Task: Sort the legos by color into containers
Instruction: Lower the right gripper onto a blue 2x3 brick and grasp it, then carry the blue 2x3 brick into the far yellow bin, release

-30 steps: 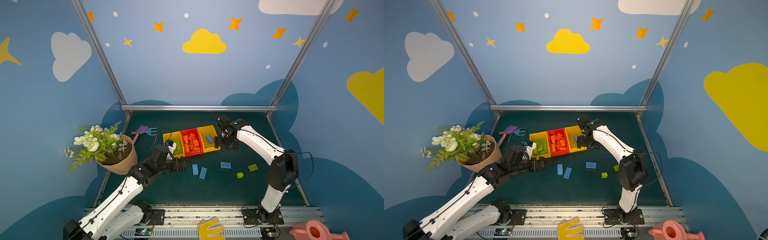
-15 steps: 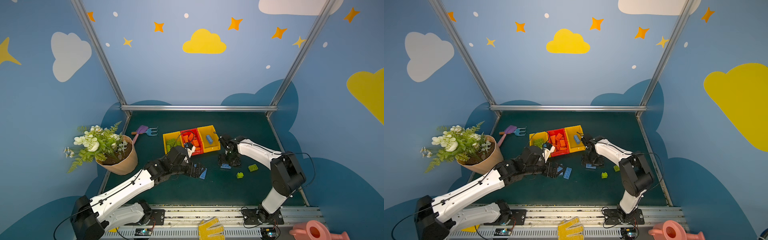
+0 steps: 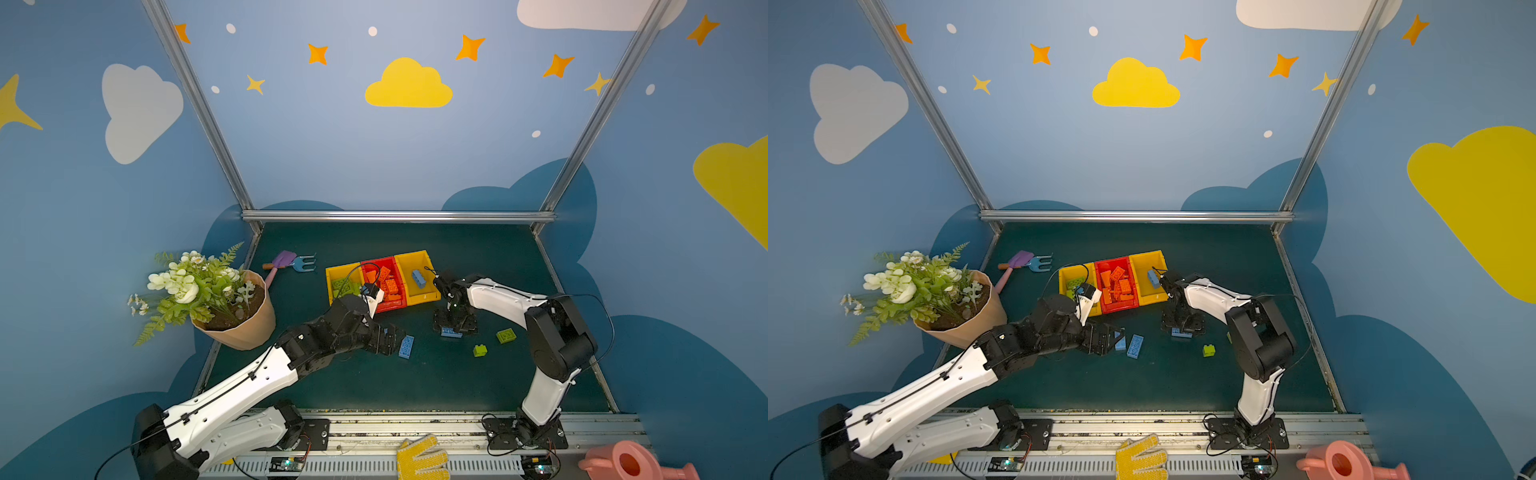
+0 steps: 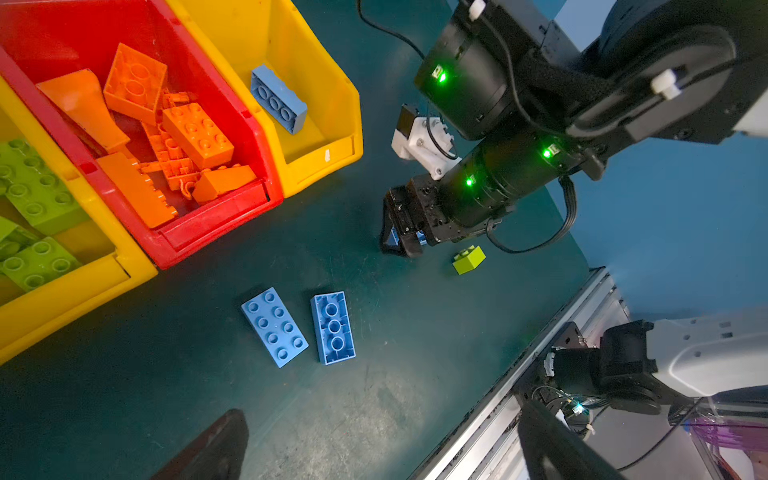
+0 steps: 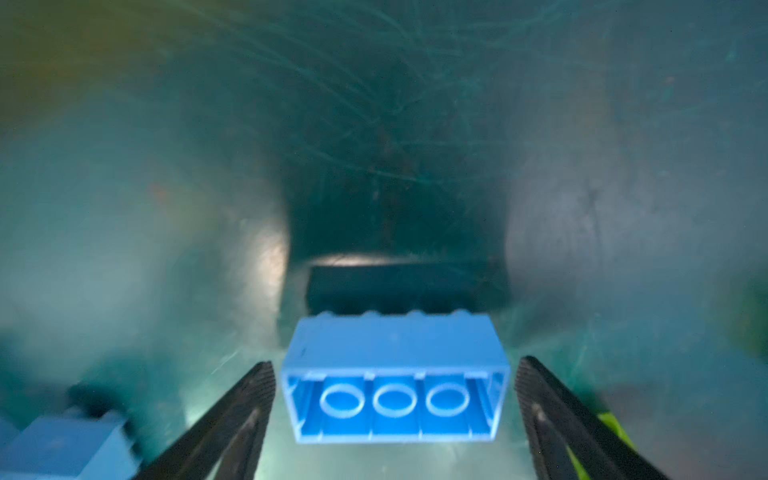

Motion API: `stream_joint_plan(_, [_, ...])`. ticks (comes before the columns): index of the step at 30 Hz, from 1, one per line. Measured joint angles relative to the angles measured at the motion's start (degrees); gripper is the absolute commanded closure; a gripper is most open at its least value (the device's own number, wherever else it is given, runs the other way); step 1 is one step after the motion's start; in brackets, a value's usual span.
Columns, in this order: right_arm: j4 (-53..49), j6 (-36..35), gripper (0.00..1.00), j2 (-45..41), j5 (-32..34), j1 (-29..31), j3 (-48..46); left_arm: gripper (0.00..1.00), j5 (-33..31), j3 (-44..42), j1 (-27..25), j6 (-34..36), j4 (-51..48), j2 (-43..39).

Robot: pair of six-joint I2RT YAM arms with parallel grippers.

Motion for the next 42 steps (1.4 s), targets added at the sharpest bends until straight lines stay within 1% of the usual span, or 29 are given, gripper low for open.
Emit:
stream_joint_plan(1, [0.13,-0.20,0.25,0.15,0.09,-0.02,0.00,0.00,-0.26,-0.02,0.00,0.00,-0.35,-0.04])
stream_joint_plan(4, [0.31,-0.33,0.46,0.26,0.50,-0.07,0.02,0.00,-0.68,-0.02,0.00,-0.04,-0.57,-0.04])
stream_joint_plan(5, [0.17,-0.48,0.51,0.26,0.68,-0.04,0.09,0.00,-0.81,-0.02,0.00,-0.07,-0.59,-0.04])
stream_joint_plan(7, [0.00,-0.72,0.57,0.26,0.96,0.00,0.48,0.00,-0.98,-0.02,0.00,-0.11,-0.63,-0.02])
stream_joint_plan(11, [-2.25,-1.18,0.57,0.20,1.03,0.13,3.32,0.00,-1.38,-0.02,0.00,-0.11,-0.74,0.11])
stream_joint_plan(15, [-5.27,-1.88,0.56,-0.83,0.90,0.33,9.99,0.00,-1.99,-0.02,0.00,-0.11,-0.76,0.24])
stream_joint_plan(19, [-7.15,-3.08,0.55,-0.94,0.87,0.33,20.70,0.00,-2.47,-0.02,0.00,-0.11,-0.74,0.33])
stream_joint_plan(21, [-8.11,-3.76,0.53,0.42,1.03,0.33,27.78,0.00,-2.80,-0.02,0.00,-0.07,-0.81,0.57])
stream_joint_plan(23, [-8.52,-4.39,0.53,3.30,1.14,0.31,34.45,0.00,-3.19,-0.02,0.00,0.09,-0.83,0.85])
stream_joint_plan(27, [-9.27,-5.44,0.53,12.22,1.73,0.13,46.12,0.00,-4.37,0.00,0.02,0.48,-1.49,0.92])
stream_joint_plan(29, [-9.88,-6.05,0.52,17.05,1.97,0.00,50.64,0.00,-5.14,0.00,0.04,0.68,-2.05,0.81])
stream_joint_plan(32, [-11.23,-6.56,0.49,23.76,1.81,-0.42,56.72,0.00,-6.38,0.04,0.24,1.03,-3.06,0.09])
stream_joint_plan(34, [-12.02,-7.13,0.45,27.23,1.68,-0.83,59.93,0.00,-7.26,0.15,0.57,1.49,-4.20,-0.74])
stream_joint_plan(35, [-12.44,-7.39,0.41,28.68,1.66,-1.07,61.44,0.00,-7.76,0.31,0.79,1.73,-4.87,-1.22])
stream_joint_plan(38, [-13.22,-7.78,0.21,31.63,0.96,-1.68,65.13,0.00,-8.85,0.66,1.70,2.25,-6.10,-2.71])
stream_joint_plan(39, [-13.42,-7.96,0.18,32.26,0.50,-1.88,66.27,0.00,-9.16,0.83,2.16,2.49,-6.47,-3.17])
stream_joint_plan(42, [-13.53,-8.00,0.16,32.68,-0.96,-2.23,68.19,0.00,-9.38,1.16,3.80,3.10,-7.30,-3.76])
